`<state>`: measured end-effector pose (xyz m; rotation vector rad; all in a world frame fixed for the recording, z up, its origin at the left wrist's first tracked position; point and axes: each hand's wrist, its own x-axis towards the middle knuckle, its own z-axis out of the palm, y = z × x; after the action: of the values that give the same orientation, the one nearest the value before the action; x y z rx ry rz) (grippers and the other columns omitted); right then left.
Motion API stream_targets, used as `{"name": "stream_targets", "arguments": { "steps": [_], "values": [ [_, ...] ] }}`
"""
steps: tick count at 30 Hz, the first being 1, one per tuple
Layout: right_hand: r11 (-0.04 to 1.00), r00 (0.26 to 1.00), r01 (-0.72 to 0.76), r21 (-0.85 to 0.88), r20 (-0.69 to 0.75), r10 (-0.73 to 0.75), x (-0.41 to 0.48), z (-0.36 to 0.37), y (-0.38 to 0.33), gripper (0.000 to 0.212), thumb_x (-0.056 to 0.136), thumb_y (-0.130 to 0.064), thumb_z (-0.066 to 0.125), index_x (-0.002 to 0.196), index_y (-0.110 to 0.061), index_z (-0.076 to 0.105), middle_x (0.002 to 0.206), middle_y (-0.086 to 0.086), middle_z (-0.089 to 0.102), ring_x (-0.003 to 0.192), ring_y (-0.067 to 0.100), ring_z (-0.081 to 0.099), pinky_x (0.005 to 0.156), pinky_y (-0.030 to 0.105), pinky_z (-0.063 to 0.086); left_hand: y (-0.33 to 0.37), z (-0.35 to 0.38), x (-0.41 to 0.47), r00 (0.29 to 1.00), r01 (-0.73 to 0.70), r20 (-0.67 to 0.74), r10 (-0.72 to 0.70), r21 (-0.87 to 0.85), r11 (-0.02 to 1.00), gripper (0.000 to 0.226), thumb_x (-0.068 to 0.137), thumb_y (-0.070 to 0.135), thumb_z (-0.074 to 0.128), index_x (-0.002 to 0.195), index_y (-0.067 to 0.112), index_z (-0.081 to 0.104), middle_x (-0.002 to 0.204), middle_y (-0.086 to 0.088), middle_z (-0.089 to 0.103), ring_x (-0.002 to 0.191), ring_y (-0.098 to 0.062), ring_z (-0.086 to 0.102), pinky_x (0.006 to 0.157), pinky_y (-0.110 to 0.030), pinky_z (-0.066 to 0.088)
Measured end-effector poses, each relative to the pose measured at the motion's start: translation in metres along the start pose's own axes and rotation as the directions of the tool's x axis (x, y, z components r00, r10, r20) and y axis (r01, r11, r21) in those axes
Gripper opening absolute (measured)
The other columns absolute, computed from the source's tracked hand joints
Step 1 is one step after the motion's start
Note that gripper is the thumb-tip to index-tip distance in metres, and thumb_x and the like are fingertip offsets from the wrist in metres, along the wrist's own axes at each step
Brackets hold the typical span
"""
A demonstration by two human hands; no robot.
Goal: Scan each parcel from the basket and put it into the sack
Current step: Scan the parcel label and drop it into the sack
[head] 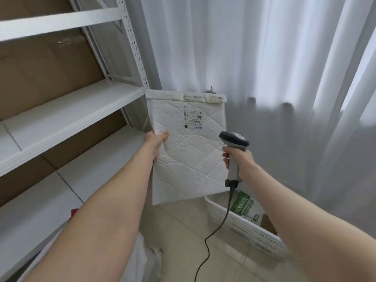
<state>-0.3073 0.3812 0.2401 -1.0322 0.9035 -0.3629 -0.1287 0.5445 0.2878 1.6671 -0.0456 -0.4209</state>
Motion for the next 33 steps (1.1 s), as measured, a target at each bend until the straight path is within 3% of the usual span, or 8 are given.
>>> {"name": "stream_targets", "arguments": {
  "steps": [6,11,20,23,26,28,30,33],
  "values": [
    [0.995,0.986,-0.099,-0.022,0.132,0.101,-0.064,0.068,0.053,0.012,0.085,-0.012,0.071,0.084,-0.006,0.061,0.07,0.008,0.062,0.057,0.018,0.056,0.059,0.029,0.048,-0.007,-0.12,-0.059,0.977,-0.018,-0.21,0.019,0.004,1.0,0.042,0.085,0.006,0.071,0.124,-0.002,0.056,0.117,-0.012,0.061,0.106,-0.03,0.06,0.087,-0.037,0.049],
    [0.982,0.944,-0.178,-0.065,0.271,0.189,-0.115,0.134,0.081,0.015,0.086,-0.016,0.072,0.087,-0.006,0.061,0.071,0.009,0.064,0.056,0.017,0.057,0.059,0.027,0.05,-0.015,-0.213,-0.096,0.931,-0.018,-0.365,0.03,0.037,0.999,0.043,0.081,0.009,0.074,0.121,0.002,0.059,0.12,-0.015,0.063,0.106,-0.031,0.062,0.095,-0.046,0.05],
    [0.949,0.9,-0.246,-0.198,0.317,0.3,-0.16,0.233,0.157,0.02,0.084,-0.022,0.075,0.087,-0.009,0.06,0.073,0.007,0.066,0.057,0.016,0.057,0.058,0.027,0.05,-0.054,-0.353,-0.115,0.825,0.004,-0.556,0.096,0.176,0.984,0.036,0.086,0.011,0.069,0.12,0.002,0.06,0.118,-0.011,0.063,0.093,-0.021,0.057,0.08,-0.028,0.046],
    [0.936,0.902,-0.284,-0.207,0.275,0.334,-0.161,0.263,0.191,0.021,0.083,-0.022,0.075,0.087,-0.008,0.06,0.075,0.009,0.065,0.058,0.016,0.057,0.055,0.025,0.05,-0.074,-0.396,-0.099,0.811,0.051,-0.574,0.116,0.267,0.962,0.034,0.085,0.015,0.07,0.117,0.006,0.063,0.117,-0.01,0.066,0.098,-0.024,0.061,0.086,-0.032,0.05],
    [0.922,0.907,-0.307,-0.236,0.219,0.358,-0.157,0.294,0.226,0.019,0.082,-0.019,0.073,0.08,-0.007,0.058,0.073,0.009,0.061,0.06,0.019,0.054,0.067,0.032,0.046,-0.098,-0.433,-0.072,0.841,0.118,-0.533,0.093,0.348,0.93,0.031,0.085,0.017,0.07,0.114,0.009,0.065,0.113,-0.008,0.068,0.091,-0.023,0.061,0.082,-0.032,0.05],
    [0.912,0.91,-0.336,-0.236,0.17,0.379,-0.153,0.314,0.25,0.02,0.083,-0.019,0.071,0.077,-0.007,0.056,0.068,0.008,0.059,0.058,0.019,0.052,0.066,0.031,0.045,-0.118,-0.454,-0.046,0.872,0.156,-0.487,0.049,0.372,0.915,0.032,0.083,0.017,0.072,0.113,0.008,0.066,0.112,-0.008,0.068,0.093,-0.026,0.063,0.084,-0.034,0.051],
    [0.905,0.906,-0.371,-0.207,0.132,0.402,-0.148,0.329,0.276,0.023,0.088,-0.024,0.069,0.083,-0.007,0.054,0.069,0.008,0.055,0.058,0.017,0.05,0.059,0.027,0.044,-0.14,-0.468,-0.023,0.893,0.201,-0.45,0.005,0.409,0.89,0.034,0.081,0.019,0.073,0.112,0.008,0.066,0.113,-0.009,0.068,0.098,-0.03,0.064,0.088,-0.038,0.053],
    [0.9,0.903,-0.405,-0.16,0.083,0.422,-0.14,0.341,0.315,0.024,0.091,-0.027,0.065,0.095,-0.006,0.053,0.076,0.009,0.053,0.064,0.017,0.05,0.062,0.027,0.046,-0.174,-0.474,0.007,0.906,0.258,-0.421,-0.045,0.465,0.847,0.036,0.083,0.021,0.071,0.114,0.005,0.063,0.114,-0.011,0.066,0.102,-0.032,0.063,0.089,-0.038,0.052]
  ]
}}
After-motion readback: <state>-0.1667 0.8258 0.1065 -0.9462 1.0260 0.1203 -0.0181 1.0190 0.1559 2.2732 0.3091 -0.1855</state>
